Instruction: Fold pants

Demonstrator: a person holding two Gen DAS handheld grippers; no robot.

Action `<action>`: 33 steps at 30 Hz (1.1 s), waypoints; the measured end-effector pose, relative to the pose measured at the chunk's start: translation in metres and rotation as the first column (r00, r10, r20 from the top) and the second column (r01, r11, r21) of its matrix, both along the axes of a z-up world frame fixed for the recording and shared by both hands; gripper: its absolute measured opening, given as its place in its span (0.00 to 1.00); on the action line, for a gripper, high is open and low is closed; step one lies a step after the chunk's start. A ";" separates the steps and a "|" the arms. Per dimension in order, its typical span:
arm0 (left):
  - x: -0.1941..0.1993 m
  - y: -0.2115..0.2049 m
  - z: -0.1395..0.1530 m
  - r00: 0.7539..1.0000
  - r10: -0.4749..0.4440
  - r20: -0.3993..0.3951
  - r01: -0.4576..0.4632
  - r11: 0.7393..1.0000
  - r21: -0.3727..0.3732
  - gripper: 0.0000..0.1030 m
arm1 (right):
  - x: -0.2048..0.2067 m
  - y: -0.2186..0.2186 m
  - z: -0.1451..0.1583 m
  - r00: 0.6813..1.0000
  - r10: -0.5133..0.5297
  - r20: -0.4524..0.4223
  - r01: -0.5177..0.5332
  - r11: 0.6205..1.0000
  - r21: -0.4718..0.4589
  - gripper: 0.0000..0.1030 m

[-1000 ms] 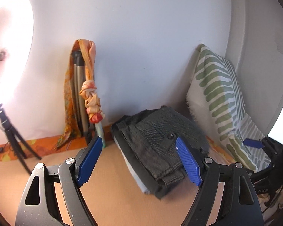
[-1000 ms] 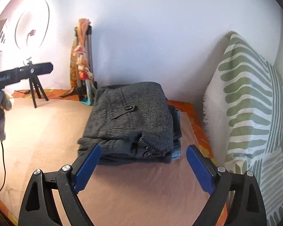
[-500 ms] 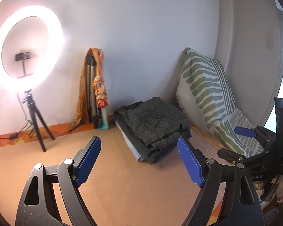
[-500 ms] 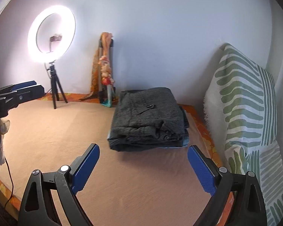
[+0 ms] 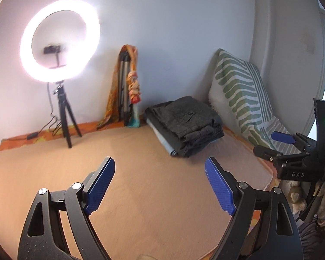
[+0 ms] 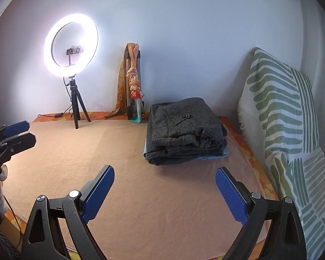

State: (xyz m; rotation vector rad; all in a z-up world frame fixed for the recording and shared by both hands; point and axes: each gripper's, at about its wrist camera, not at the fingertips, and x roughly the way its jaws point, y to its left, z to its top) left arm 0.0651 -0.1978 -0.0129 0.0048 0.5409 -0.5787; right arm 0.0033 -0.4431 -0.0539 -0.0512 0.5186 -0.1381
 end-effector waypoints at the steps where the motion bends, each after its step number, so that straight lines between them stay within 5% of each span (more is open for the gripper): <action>1: -0.001 0.003 -0.002 1.000 0.006 -0.010 -0.006 1.000 0.001 0.83 | -0.002 0.002 -0.001 1.000 -0.008 0.004 0.008 1.000 -0.010 0.93; 9: -0.012 0.027 -0.019 0.998 0.068 0.002 -0.068 0.998 -0.002 0.83 | -0.010 0.010 -0.012 0.999 -0.040 0.018 0.041 0.999 -0.036 1.00; 13: -0.014 0.032 -0.025 0.995 0.098 0.022 -0.099 0.995 0.001 1.00 | -0.010 0.011 -0.021 0.998 -0.064 0.018 0.065 0.997 -0.046 1.00; 33: -0.015 0.043 -0.050 0.994 0.104 -0.019 -0.103 0.994 0.042 1.00 | 0.002 0.022 -0.036 0.998 -0.068 0.014 0.069 0.995 -0.067 1.00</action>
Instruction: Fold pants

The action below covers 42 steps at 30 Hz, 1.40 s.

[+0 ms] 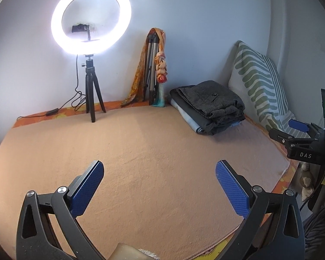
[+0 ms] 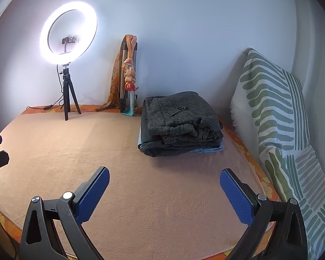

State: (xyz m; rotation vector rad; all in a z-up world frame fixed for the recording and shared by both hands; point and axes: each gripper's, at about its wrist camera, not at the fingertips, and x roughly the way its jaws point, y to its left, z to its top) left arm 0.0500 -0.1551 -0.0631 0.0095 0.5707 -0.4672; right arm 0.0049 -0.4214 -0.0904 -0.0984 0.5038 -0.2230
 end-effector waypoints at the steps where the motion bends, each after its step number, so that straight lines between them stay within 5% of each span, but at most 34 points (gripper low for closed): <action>1: -0.001 0.000 0.000 1.000 0.002 0.005 -0.002 1.000 0.004 1.00 | 0.000 0.000 0.000 1.000 -0.001 0.000 0.001 1.000 0.000 1.00; 42: -0.001 0.004 -0.003 1.000 0.008 0.012 -0.008 1.000 0.008 1.00 | -0.002 0.003 -0.001 1.000 0.004 0.004 -0.004 1.000 0.001 1.00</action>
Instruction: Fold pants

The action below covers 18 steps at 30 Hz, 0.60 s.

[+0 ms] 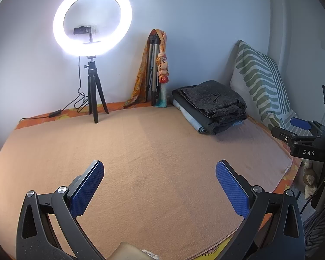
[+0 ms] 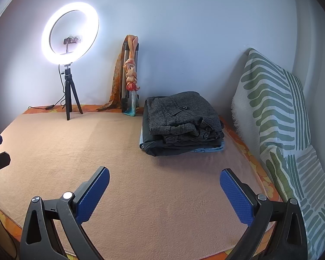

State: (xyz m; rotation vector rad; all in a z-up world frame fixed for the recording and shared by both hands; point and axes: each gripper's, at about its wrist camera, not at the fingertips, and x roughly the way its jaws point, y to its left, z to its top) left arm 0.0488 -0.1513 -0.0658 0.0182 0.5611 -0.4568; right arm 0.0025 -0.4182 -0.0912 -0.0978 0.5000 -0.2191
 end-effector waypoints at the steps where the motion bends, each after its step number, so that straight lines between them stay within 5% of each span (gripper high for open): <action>1: 0.000 0.000 0.000 1.000 0.001 -0.001 -0.001 1.000 0.001 1.00 | 0.001 0.001 0.000 1.000 0.000 0.000 0.000 1.000 -0.001 1.00; 18: 0.002 0.000 0.001 1.000 -0.005 -0.004 0.005 1.000 0.008 1.00 | -0.001 0.001 0.000 1.000 0.000 0.000 0.000 1.000 0.008 1.00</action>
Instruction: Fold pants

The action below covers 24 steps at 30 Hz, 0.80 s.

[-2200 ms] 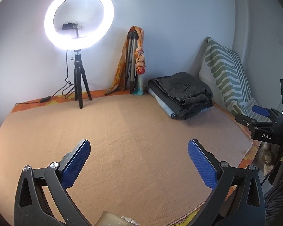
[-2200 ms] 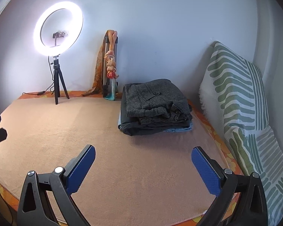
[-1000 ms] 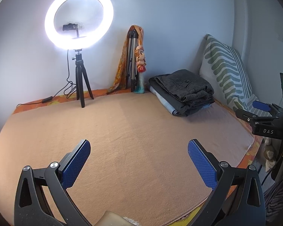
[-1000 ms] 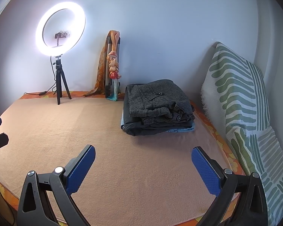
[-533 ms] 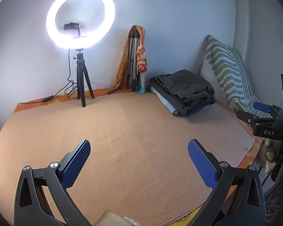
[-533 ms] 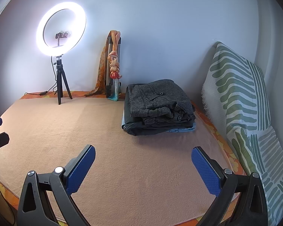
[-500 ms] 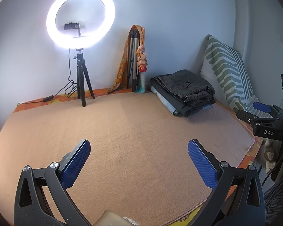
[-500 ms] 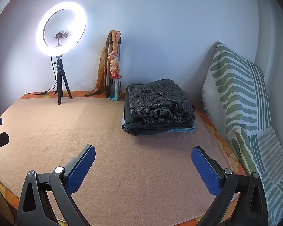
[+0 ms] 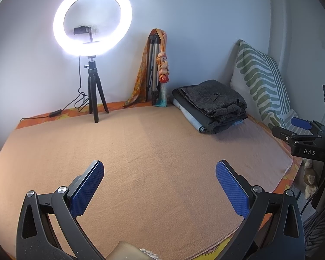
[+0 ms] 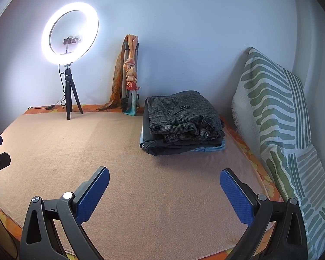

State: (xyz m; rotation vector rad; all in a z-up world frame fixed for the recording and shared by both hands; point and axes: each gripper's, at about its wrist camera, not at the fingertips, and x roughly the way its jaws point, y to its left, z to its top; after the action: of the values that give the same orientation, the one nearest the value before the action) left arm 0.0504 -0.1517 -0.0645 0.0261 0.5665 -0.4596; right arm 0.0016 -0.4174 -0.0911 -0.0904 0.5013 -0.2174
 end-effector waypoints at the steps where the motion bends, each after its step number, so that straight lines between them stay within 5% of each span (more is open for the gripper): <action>1: -0.001 -0.001 0.000 1.000 0.000 -0.001 0.000 1.000 0.001 1.00 | 0.001 0.001 0.000 1.000 -0.001 0.000 0.001 1.000 0.000 1.00; 24: -0.006 -0.006 0.000 1.000 0.009 0.024 -0.009 1.000 0.005 1.00 | -0.001 0.000 -0.002 1.000 -0.001 -0.003 0.001 1.000 0.003 1.00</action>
State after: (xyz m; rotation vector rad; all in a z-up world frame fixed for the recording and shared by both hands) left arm 0.0439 -0.1573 -0.0646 0.0343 0.5446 -0.4487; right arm 0.0004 -0.4174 -0.0931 -0.0871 0.5042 -0.2174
